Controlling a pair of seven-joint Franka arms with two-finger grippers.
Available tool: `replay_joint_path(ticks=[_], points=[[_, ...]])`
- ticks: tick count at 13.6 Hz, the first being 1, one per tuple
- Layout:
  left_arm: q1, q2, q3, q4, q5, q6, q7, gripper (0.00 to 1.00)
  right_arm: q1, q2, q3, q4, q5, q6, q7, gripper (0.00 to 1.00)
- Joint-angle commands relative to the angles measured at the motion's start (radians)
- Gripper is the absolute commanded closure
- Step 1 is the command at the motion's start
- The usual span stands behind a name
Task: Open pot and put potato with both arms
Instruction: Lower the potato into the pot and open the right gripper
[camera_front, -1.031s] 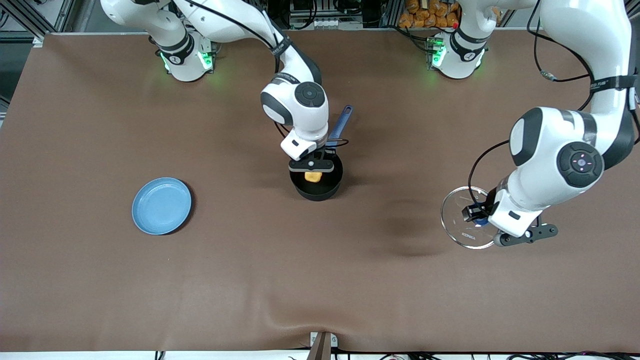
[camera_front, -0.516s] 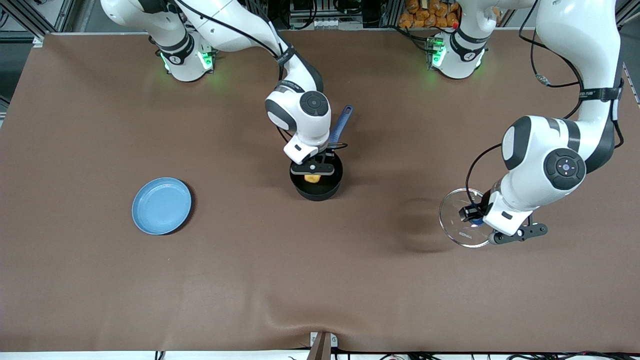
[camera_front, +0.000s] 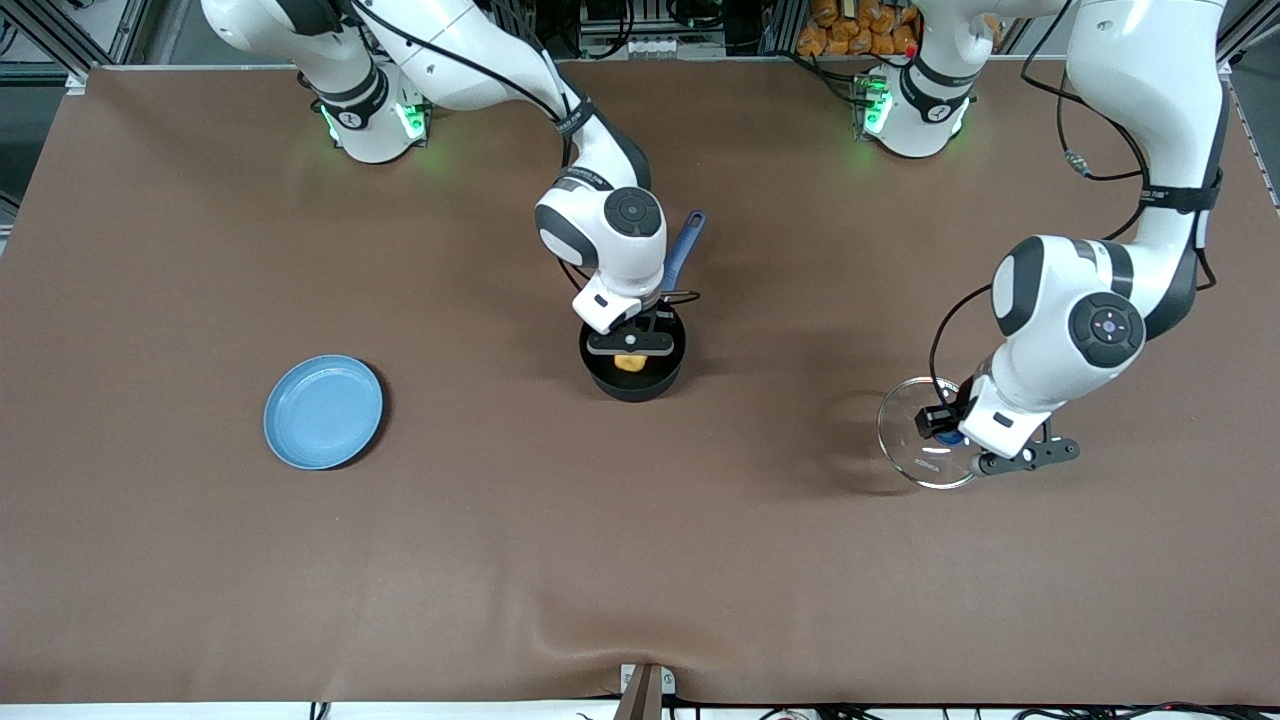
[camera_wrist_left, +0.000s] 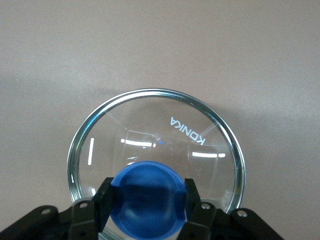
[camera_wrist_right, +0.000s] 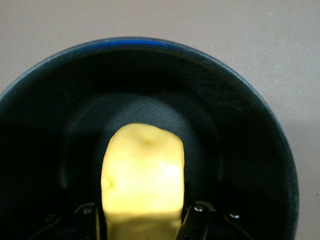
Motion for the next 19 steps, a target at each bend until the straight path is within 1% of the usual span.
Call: replay_joint_path(ticks=[1,2,5,8,12,13,14,16,17,19], points=[[0.006,-0.062,-0.003,-0.111,0.025,0.082,0.028,1.0,0.01,0.015,-0.01,0.026,-0.027,-0.005,0.033,0.33],[0.007,-0.072,-0.003,-0.133,0.042,0.098,0.029,1.0,0.009,0.015,-0.009,0.026,-0.029,-0.005,0.033,0.3],[0.012,-0.094,-0.003,-0.184,0.074,0.112,0.034,1.0,0.004,0.014,-0.01,0.028,-0.027,-0.005,0.031,0.3],[0.035,-0.106,-0.006,-0.236,0.09,0.158,0.06,1.0,-0.019,-0.017,-0.009,0.026,-0.022,-0.023,0.024,0.3],[0.05,-0.097,-0.006,-0.277,0.09,0.218,0.075,1.0,-0.042,-0.139,0.0,0.028,-0.01,-0.15,0.014,0.3],[0.05,-0.094,-0.008,-0.288,0.09,0.235,0.075,1.0,-0.051,-0.175,0.005,0.029,0.007,-0.192,0.011,0.3],[0.05,-0.092,-0.008,-0.299,0.09,0.249,0.075,1.0,-0.06,-0.215,0.005,0.029,0.042,-0.227,-0.008,0.31],[0.05,-0.085,-0.008,-0.305,0.09,0.255,0.075,1.0,-0.114,-0.31,0.004,0.029,0.08,-0.352,-0.132,0.32],[0.05,-0.077,-0.008,-0.305,0.09,0.257,0.075,1.0,-0.161,-0.359,0.004,0.029,0.103,-0.426,-0.213,0.32],[0.05,-0.065,-0.008,-0.308,0.09,0.27,0.075,1.0,-0.282,-0.461,-0.003,0.033,0.225,-0.57,-0.422,0.32]])
